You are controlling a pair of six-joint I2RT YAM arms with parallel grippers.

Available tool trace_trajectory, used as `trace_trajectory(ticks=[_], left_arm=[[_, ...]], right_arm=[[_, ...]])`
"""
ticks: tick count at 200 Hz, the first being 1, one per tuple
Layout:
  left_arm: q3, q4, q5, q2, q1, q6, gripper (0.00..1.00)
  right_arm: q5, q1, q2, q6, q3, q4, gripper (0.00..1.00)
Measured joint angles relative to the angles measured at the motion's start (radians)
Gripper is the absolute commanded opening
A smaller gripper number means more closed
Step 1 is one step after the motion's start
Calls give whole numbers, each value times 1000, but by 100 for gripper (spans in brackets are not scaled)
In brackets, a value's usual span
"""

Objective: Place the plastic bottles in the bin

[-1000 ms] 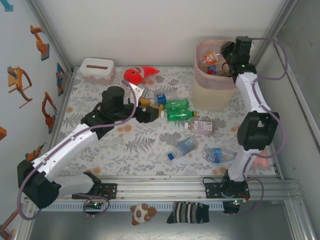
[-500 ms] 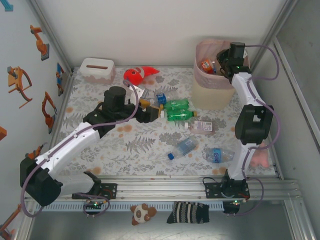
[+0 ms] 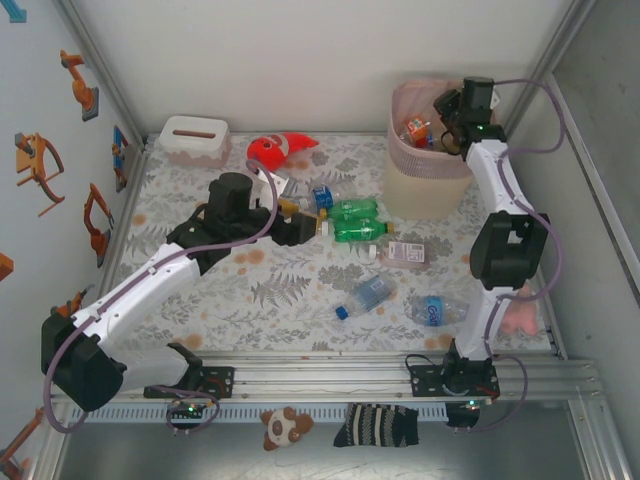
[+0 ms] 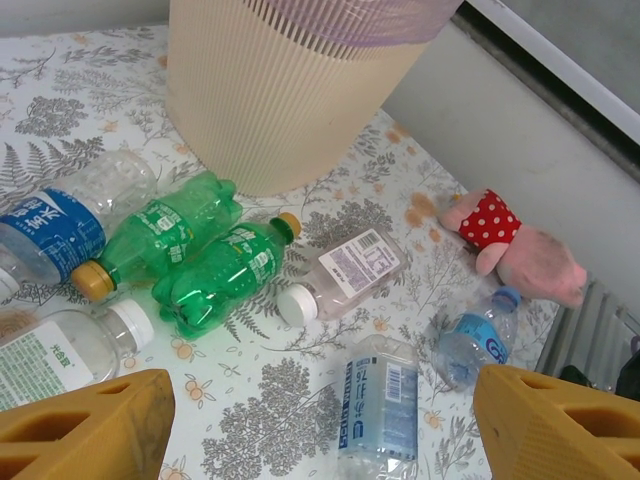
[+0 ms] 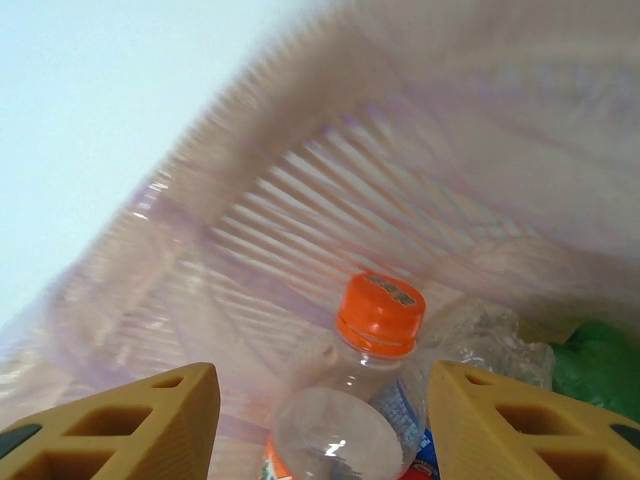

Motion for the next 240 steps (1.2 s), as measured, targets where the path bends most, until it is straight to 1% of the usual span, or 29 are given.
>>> trace_trajectory(ticks=[38, 71, 92, 123, 159, 190, 214, 240], left_arm=[[9, -10, -13, 6, 2, -1, 77], [65, -31, -52, 59, 2, -28, 76], [130, -71, -103, 124, 2, -74, 76], [190, -102, -205, 211, 6, -176, 78], [227, -157, -389, 289, 19, -361, 79], [302, -256, -544, 367, 39, -581, 80], [394, -354, -599, 445, 66, -760, 81], [435, -424, -592, 514, 101, -948, 83]], right_arm=[[10, 0, -99, -74, 4, -44, 56], [2, 0, -199, -140, 7, -85, 56], [-16, 0, -261, -174, 6, -119, 56], [-45, 0, -369, -209, -51, -147, 56], [-61, 0, -469, -235, -134, -188, 56], [-62, 0, -529, -253, -196, -214, 56], [-62, 0, -564, -257, -228, -229, 55], [-62, 0, -591, -258, -244, -236, 55]])
